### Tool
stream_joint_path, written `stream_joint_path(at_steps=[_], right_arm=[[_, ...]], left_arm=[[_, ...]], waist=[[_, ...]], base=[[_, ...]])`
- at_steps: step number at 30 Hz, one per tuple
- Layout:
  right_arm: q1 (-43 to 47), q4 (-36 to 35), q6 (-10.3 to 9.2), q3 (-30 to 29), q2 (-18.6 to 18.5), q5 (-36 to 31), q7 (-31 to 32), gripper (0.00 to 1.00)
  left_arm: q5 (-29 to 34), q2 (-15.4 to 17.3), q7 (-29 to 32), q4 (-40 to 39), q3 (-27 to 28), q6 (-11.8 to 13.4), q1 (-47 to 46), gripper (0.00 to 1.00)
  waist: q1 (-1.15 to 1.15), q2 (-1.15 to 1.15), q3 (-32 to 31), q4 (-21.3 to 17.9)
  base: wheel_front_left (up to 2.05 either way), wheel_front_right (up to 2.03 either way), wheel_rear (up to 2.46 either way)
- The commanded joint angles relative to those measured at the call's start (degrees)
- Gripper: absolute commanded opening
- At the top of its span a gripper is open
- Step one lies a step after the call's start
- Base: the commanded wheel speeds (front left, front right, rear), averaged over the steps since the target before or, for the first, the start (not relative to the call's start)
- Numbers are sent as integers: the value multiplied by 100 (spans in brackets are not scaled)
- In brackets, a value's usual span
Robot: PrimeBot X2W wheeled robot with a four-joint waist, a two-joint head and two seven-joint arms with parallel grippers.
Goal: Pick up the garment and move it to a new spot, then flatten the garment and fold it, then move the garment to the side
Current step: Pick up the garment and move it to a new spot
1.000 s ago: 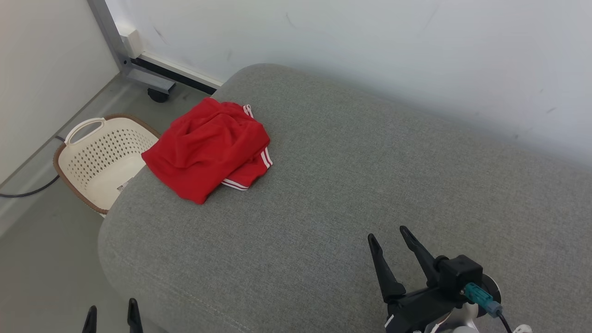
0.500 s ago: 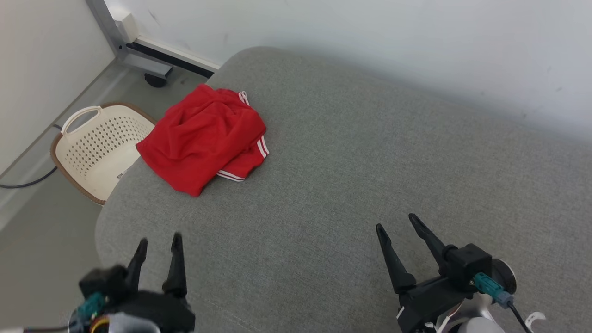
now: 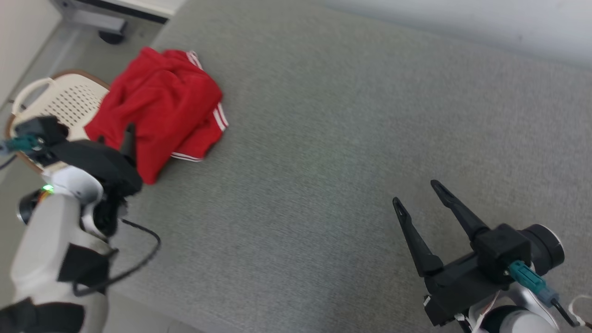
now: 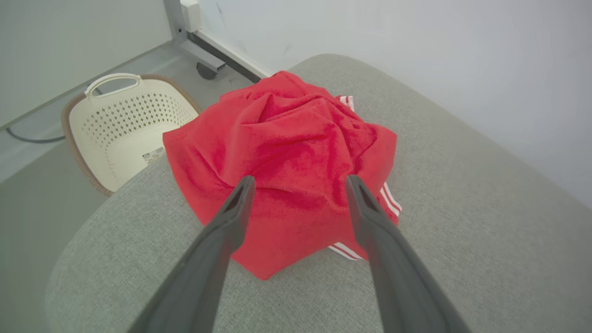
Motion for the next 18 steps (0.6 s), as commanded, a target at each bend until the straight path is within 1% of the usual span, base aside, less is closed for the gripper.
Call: stream_joint_path(at_steps=[1,3,4,7,12,16,17,18], right_arm=[[112,-191,-11,-60,-40,-66,88,100],[201,-419,-11,-149,-98,-107,187,100],[279,-612,-11,-234,-107,-128,264,100],[375,-800,-11,-311,-101,-146,301,100],[379,-878,-11,-326,-49,-132,281,100],[256,-792,-11,-256,9,-69,203,100],[224,-770,-11,-238,26,-65,188,100],[195,-728,-11,-210,48,-52,168,100]], left_arm=[[-37,82,103,181,73,143,-223,100],[-76,170,212,334,116,206,-510,100],[-168,255,428,567,195,308,-689,100],[-338,253,732,853,310,401,-896,100],[-374,263,820,1096,299,401,-1027,100],[-379,295,729,1249,242,270,-1018,100],[-388,308,691,1271,237,237,-1025,55],[-403,317,641,1297,237,203,-1020,29]], waist=[[-1,-1,793,-623],[-1,-1,955,-703],[-1,-1,1103,-764],[-1,-1,1223,-819],[-1,-1,1294,-868],[-1,-1,1250,-934],[-1,-1,1231,-949],[-1,-1,1197,-964]], base=[[0,0,0],[0,0,0],[0,0,0],[0,0,0],[0,0,0],[0,0,0],[0,0,0],[0,0,0]])
